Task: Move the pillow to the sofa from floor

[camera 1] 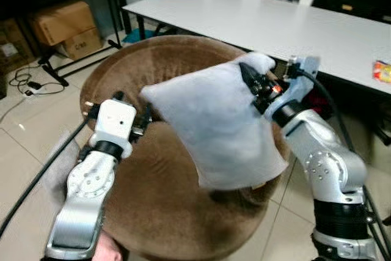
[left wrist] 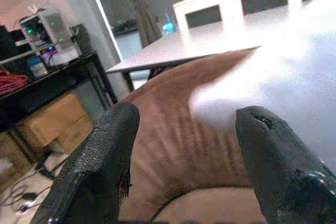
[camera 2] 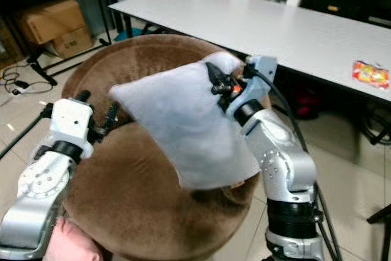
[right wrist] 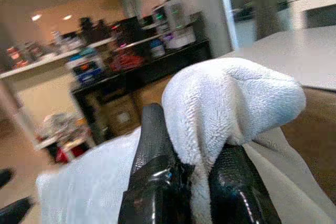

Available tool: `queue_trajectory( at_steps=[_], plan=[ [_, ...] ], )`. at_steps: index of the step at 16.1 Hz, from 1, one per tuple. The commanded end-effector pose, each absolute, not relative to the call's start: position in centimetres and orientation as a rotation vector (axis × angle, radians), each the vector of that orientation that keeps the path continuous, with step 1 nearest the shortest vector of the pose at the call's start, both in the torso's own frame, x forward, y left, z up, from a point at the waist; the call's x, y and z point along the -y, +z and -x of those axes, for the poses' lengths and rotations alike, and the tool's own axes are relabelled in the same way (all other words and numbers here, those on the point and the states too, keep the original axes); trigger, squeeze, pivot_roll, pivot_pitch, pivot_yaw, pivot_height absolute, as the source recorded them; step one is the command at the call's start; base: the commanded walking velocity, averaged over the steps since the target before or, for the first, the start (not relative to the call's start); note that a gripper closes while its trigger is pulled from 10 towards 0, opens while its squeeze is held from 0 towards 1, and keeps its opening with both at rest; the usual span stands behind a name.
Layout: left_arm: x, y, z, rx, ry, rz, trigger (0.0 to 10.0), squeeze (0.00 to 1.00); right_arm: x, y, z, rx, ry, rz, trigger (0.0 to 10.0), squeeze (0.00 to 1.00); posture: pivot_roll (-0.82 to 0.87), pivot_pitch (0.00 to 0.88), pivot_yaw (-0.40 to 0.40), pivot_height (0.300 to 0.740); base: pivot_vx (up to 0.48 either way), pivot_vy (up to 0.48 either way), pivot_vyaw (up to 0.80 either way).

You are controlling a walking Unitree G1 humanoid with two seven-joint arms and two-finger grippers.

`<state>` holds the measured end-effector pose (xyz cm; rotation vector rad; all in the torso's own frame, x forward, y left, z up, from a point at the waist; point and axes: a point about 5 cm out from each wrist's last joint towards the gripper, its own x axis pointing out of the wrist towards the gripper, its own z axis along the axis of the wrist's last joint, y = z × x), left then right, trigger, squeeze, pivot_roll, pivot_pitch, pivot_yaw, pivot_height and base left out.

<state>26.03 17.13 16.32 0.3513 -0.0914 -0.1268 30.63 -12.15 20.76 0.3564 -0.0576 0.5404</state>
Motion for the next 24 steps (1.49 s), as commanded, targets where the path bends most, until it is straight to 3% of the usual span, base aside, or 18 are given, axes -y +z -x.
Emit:
queue_trajectory(
  at_steps=[1, 4, 5, 7, 8, 11, 16, 17, 18, 19, 20, 23, 24],
  plan=[
    [-17.2, 16.3, -25.9, 0.087, -0.134, -0.385, 10.0, 0.0, 11.6, 22.1, -30.5, 0.1, 0.596, -0.34, 10.0, 0.0, -0.03, 0.0, -0.019, 0.74, 0.0, 0.0, 0.0],
    [-17.1, 16.1, -25.8, 0.06, -0.198, -0.429, 10.0, 0.0, 10.2, 21.5, -30.3, 0.054, 0.605, -0.359, 10.0, 0.0, -0.03, 0.0, -0.023, 0.74, 0.0, 0.0, 0.0],
    [-16.8, 16.5, -25.6, 0.077, -0.249, -0.424, 10.0, 1.0, 9.1, 21.0, -29.9, 0.019, 0.618, -0.366, 10.0, 0.0, -0.03, 0.0, -0.024, 0.74, 0.0, 0.0, 0.0],
    [-16.4, 17.6, -25.7, 0.107, -0.308, -0.439, 10.0, 1.0, 7.1, 20.6, -29.0, -0.035, 0.67, -0.388, 10.0, 0.0, -0.02, 0.0, -0.03, 0.74, 0.0, 0.0, 0.0],
    [-15.9, 18.4, -25.8, 0.119, -0.361, -0.436, 10.0, 1.0, 6.6, 20.9, -28.8, -0.056, 0.696, -0.497, 10.0, 0.0, -0.02, 0.0, -0.03, 0.74, 0.0, 0.0, 0.0],
    [-15.1, 20.0, -25.9, 0.145, -0.44, -0.447, 10.0, 1.0, 6.6, 21.1, -29.1, -0.093, 0.675, -0.692, 10.0, 0.0, -0.02, 0.0, -0.031, 0.74, 0.0, 0.0, 0.0],
    [-15.2, 19.3, -26.7, 0.072, -0.465, -0.491, 10.0, 1.0, 7.2, 14.7, -30.1, -0.334, 0.508, -0.626, 10.0, 0.0, -0.02, 0.0, -0.025, 0.74, 0.0, 0.0, 0.0],
    [-15.4, 18.2, -26.6, 0.007, -0.475, -0.501, 10.0, 0.78, 7.0, 13.9, -30.2, -0.367, 0.488, -0.599, 10.0, 0.0, -0.01, 0.0, -0.029, 0.74, 0.0, 0.0, 0.0],
    [-16.2, 16.1, -26.5, -0.097, -0.459, -0.511, 10.0, 0.13, 6.6, 13.5, -30.3, -0.393, 0.49, -0.565, 10.0, 0.0, -0.01, 0.0, -0.03, 0.74, 0.0, 0.0, 0.0],
    [-16.4, 15.6, -26.5, -0.114, -0.456, -0.513, 10.0, 0.13, 6.5, 13.5, -30.3, -0.394, 0.498, -0.567, 10.0, 0.0, -0.01, 0.0, -0.03, 0.74, 0.0, 0.0, 0.0],
    [-16.7, 14.7, -26.3, -0.16, -0.468, -0.477, 10.0, 0.0, 6.4, 13.5, -30.4, -0.392, 0.504, -0.565, 10.0, 0.0, 0.0, 0.0, -0.04, 0.74, 0.0, 0.0, 0.0],
    [-16.6, 13.7, -25.8, -0.228, -0.561, -0.413, 10.0, 0.0, 6.2, 13.4, -30.7, -0.393, 0.514, -0.539, 10.0, 0.0, 0.0, 0.0, -0.041, 0.74, 0.0, 0.0, 0.0],
    [-16.7, 13.8, -25.7, -0.233, -0.584, -0.411, 10.0, 1.0, 6.2, 13.4, -30.8, -0.39, 0.517, -0.534, 10.0, 0.0, 0.0, 0.0, -0.042, 0.74, 0.0, 0.0, 0.0]
  ],
)
